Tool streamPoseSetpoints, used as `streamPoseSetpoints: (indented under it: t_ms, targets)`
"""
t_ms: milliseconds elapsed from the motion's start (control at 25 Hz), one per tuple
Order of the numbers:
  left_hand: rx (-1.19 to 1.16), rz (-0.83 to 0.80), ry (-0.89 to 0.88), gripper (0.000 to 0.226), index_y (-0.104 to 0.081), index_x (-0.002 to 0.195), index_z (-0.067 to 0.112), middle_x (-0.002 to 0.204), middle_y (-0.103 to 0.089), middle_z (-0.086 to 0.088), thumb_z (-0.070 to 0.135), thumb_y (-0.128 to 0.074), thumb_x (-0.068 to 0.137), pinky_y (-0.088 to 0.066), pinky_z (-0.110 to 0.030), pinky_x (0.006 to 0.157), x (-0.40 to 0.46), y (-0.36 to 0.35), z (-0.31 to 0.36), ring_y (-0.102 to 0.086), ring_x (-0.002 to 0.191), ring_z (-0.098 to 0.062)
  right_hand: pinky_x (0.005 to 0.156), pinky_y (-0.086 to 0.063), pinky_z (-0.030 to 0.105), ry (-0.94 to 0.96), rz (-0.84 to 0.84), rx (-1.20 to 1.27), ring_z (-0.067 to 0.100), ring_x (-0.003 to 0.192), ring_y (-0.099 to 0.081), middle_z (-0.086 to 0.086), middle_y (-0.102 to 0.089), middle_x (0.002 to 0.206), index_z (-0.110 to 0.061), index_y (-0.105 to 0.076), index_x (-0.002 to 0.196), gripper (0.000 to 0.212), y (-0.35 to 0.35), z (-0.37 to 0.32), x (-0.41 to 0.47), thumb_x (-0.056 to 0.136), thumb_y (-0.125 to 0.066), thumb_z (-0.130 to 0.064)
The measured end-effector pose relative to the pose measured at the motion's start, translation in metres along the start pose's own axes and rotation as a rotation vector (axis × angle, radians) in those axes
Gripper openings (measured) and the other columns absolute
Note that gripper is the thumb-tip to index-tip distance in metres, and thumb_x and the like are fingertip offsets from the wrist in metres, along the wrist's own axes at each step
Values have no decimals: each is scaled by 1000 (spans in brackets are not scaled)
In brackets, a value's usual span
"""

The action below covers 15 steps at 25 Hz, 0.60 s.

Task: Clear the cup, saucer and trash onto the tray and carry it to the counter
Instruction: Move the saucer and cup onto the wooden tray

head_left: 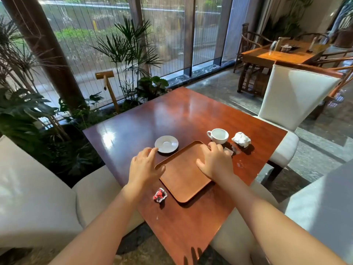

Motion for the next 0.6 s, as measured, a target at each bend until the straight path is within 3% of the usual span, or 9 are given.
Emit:
streamPoseSetpoints:
  t_ms: [80,160,320,400,520,600]
  targets:
    - [8,36,13,62,-55,121,11,116,-60,-11,45,-58,69,-44,-42,83,16,-1,0,-57,105,-32,62,-48,42,-49,39,0,36,79,-61,15,-65,86,-10,-64,89,38,-1,10,14,61,-66,-36]
    - [29,55,40,65,-54,122,13,120,-58,-10,51,-51,70,-43,-42,85,28,-9,-3,-54,109,-30,74,-48,48,-79,14,5,36,94,-59,16,-64,101,-12,-63,104,46,-13,21,24,65,-68,-36]
    - [82,-36,83,68,-53,124,15,122,-58,-10,54,-49,69,-40,-44,88,62,-69,-15,-53,113,-31,98,-35,51,-87,-78,-13,31,124,-40,12,-46,134,-19,-44,131,57,-62,64,63,80,-55,-42]
    - [121,-85,141,68,-50,128,17,128,-55,-10,55,-51,72,-37,-45,93,88,-102,-25,-50,118,-30,98,-34,50,-83,-134,-27,31,129,-35,13,-39,141,-21,-39,136,62,-94,88,93,81,-54,-43]
    - [149,-116,189,68,-47,130,19,132,-52,-10,54,-53,72,-35,-46,94,125,-139,-36,-46,121,-31,89,-40,53,-84,-112,7,38,123,-43,21,-47,136,-17,-51,129,65,-127,121,138,71,-68,-38]
    - [140,-124,246,70,-46,129,20,136,-49,-10,55,-52,69,-33,-47,95,152,-162,-43,-41,125,-29,94,-36,52,-129,-159,14,35,131,-32,18,-38,144,-22,-43,135,67,-152,146,168,75,-64,-41]
Point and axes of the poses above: each hand's wrist, its own x-axis towards the middle knuckle, its own y-axis out of the back of the hand, z = x × y, the point moved 9 cm from there along x, towards the middle knuckle
